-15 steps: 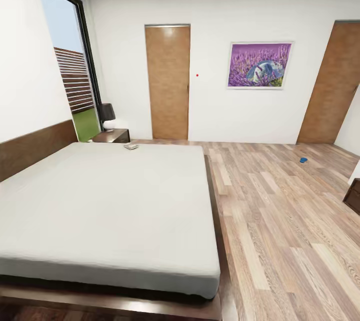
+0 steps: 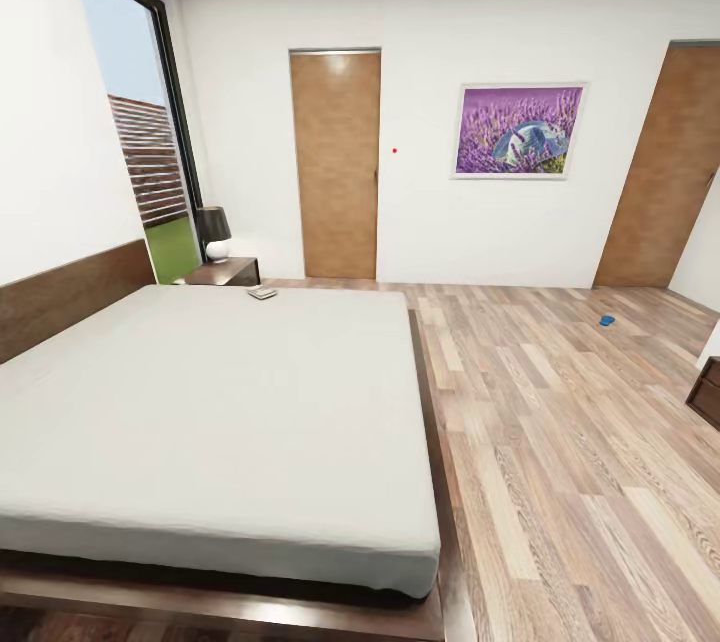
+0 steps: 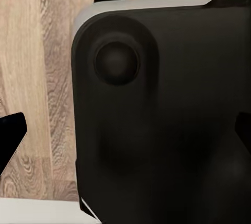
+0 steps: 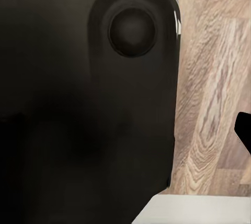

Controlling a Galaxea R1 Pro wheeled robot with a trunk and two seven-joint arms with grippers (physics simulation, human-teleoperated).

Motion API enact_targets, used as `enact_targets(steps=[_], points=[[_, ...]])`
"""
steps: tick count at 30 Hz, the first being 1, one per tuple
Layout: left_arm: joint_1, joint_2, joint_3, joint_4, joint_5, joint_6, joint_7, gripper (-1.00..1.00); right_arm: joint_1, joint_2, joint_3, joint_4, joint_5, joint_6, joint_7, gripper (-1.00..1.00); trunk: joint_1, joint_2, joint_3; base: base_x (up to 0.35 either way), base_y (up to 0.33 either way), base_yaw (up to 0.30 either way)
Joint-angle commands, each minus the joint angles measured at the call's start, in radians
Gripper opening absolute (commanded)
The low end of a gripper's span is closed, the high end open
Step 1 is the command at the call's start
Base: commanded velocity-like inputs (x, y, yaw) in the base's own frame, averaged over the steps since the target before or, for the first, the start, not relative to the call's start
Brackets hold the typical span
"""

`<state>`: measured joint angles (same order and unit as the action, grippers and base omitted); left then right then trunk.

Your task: In the bedroom, move the book from the bed onto either nightstand, and place the two sandals side by side next to the bed.

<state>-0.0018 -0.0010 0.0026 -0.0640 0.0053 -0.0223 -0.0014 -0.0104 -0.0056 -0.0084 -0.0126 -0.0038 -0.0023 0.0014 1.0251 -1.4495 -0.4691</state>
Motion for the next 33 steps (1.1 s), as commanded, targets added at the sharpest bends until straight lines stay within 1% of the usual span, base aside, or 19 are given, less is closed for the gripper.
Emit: enact_targets(steps=[1, 11, 15, 19, 30, 31, 33], points=[[-0.001, 0.000, 0.000, -0.006, 0.000, -0.003, 0.000, 1.00, 0.000, -0.001, -0.001, -0.006, -0.001, -0.001, 0.000, 1.00, 0.000, 0.000, -0.001, 0.000, 0.000, 0.000], [-0.003, -0.002, 0.000, -0.062, 0.003, 0.002, 0.003, 1.00, 0.000, -0.005, -0.005, -0.062, -0.003, -0.014, -0.006, 1.00, 0.000, 0.000, -0.001, 0.000, 0.000, 0.000], [-0.003, -0.016, 0.001, -0.085, 0.003, 0.001, 0.002, 1.00, 0.000, -0.006, -0.010, -0.085, -0.004, -0.015, -0.007, 1.00, 0.000, 0.000, -0.001, 0.000, 0.000, 0.000], [-0.003, -0.023, 0.001, -0.107, 0.002, -0.002, 0.002, 1.00, 0.000, -0.007, -0.015, -0.107, -0.005, -0.016, -0.006, 1.00, 0.000, 0.000, -0.001, 0.000, 0.000, 0.000], [-0.003, -0.025, 0.001, -0.169, 0.004, -0.009, 0.000, 1.00, 0.000, -0.009, -0.020, -0.169, -0.005, -0.016, 0.000, 1.00, 0.000, 0.000, -0.001, 0.000, 0.000, 0.000], [-0.003, -0.025, 0.001, -0.572, 0.004, -0.009, 0.000, 1.00, 0.000, -0.009, -0.021, -0.373, -0.005, -0.016, 0.000, 1.00, 0.000, 0.000, -0.001, 0.000, 0.000, 0.000], [-0.003, -0.025, 0.002, -0.563, 0.004, -0.010, 0.000, 1.00, 0.000, -0.008, -0.021, -0.374, -0.005, -0.016, 0.001, 1.00, 0.000, 0.000, -0.001, 0.000, 0.000, 0.000]])
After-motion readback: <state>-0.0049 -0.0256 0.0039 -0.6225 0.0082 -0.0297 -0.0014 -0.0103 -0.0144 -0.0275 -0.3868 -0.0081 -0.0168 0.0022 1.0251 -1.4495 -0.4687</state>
